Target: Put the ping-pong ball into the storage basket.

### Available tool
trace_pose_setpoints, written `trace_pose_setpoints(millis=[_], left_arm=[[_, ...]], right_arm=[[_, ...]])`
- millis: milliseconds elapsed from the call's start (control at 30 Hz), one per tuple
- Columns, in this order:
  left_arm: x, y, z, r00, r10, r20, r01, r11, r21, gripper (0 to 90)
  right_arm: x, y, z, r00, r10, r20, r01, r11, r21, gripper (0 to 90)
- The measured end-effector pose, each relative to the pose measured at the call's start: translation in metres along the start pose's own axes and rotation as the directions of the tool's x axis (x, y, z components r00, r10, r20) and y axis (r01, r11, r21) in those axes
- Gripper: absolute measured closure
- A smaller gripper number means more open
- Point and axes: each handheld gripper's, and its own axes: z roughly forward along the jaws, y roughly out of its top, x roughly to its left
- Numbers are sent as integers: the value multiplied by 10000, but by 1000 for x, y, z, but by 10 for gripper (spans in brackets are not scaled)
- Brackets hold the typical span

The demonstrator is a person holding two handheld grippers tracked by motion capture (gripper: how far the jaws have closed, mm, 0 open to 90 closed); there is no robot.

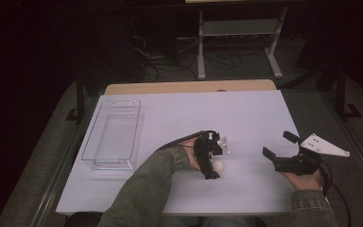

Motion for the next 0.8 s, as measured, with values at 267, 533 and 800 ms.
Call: trace_pose_setpoints(millis=[267,533,800], left_arm=[[-1,-2,3,10000,-30,85,29,10000,57,0],[-1,-1,5,10000,-48,50,48,10000,16,39],[-1,-1,5,10000,-19,-32,19,9999,-136,107]], right_arm=[[0,0,0,10000,2,-21,-2,10000,9,0],[0,0,0,10000,-2,-20,2,10000,10,0],[0,0,0,10000,14,-31,-14,10000,1,0]])
